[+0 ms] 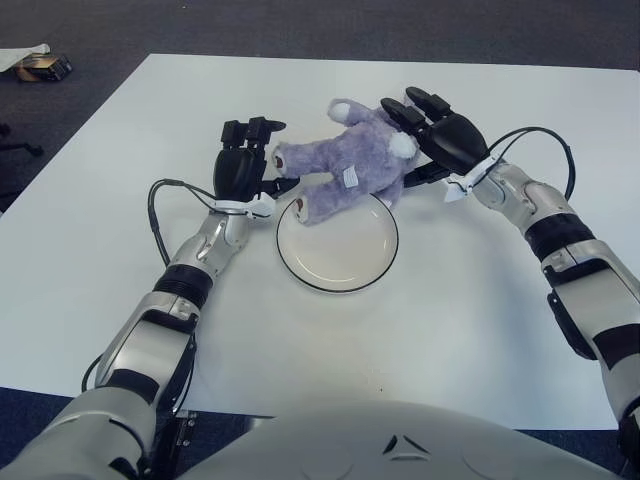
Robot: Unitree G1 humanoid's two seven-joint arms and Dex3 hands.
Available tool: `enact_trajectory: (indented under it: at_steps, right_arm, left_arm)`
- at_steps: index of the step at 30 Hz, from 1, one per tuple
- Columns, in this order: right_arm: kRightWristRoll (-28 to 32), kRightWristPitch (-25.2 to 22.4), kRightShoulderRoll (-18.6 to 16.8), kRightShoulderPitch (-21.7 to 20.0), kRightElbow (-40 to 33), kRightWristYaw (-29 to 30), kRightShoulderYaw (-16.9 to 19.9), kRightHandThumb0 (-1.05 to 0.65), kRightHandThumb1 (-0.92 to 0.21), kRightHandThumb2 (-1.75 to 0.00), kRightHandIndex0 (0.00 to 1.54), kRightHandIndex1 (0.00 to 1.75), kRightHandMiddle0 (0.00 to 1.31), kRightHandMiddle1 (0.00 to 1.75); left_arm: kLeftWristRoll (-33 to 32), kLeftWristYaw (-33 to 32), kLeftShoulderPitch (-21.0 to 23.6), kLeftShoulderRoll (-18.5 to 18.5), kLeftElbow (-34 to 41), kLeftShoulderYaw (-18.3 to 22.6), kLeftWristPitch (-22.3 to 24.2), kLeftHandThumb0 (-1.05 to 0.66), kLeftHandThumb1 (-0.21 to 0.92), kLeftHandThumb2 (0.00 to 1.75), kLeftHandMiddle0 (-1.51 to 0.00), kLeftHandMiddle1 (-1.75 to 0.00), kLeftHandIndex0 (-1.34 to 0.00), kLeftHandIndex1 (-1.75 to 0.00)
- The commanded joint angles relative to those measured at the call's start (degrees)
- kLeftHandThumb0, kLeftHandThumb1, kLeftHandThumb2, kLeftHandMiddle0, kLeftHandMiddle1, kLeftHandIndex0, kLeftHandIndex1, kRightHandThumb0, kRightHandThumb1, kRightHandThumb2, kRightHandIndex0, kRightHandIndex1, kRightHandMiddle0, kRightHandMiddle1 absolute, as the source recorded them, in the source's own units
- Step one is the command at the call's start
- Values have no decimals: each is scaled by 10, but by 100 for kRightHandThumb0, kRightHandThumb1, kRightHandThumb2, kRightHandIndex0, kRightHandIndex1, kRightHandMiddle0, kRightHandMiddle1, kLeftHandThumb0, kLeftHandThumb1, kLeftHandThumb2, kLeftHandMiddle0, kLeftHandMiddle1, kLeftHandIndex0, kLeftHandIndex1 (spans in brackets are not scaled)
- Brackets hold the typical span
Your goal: Put the doll into the plate.
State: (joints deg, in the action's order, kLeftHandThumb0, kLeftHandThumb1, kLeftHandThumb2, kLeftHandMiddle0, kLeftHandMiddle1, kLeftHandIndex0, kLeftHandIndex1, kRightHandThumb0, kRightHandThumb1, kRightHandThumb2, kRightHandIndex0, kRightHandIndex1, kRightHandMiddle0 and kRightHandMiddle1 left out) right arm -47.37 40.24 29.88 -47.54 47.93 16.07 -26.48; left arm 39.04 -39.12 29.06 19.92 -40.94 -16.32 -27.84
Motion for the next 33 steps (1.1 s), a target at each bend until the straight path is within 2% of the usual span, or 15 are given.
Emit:
enact_trajectory:
  at_steps: [1,15,33]
  right_arm:
    - [7,6,-8,-28,20,-18,-7,-105,-92,-18,0,0,0,0]
    - [-9,17,-26,-75,86,-23,-37,-105,-90,-13,0,0,0,0]
    - [-11,36,-52,-118,168,-38,-74,-101,-86,-9,0,0,0,0]
  left_arm:
    - [4,-7,-28,-14,-15,-11,5,-53,64,86,0,-119,0,-125]
    - [1,-1,-32,-17,-6,-9,15,-52,62,90,-1,-121,0,-126]
    - [-1,4,-39,-19,10,-8,23,-54,65,87,0,-118,0,-127]
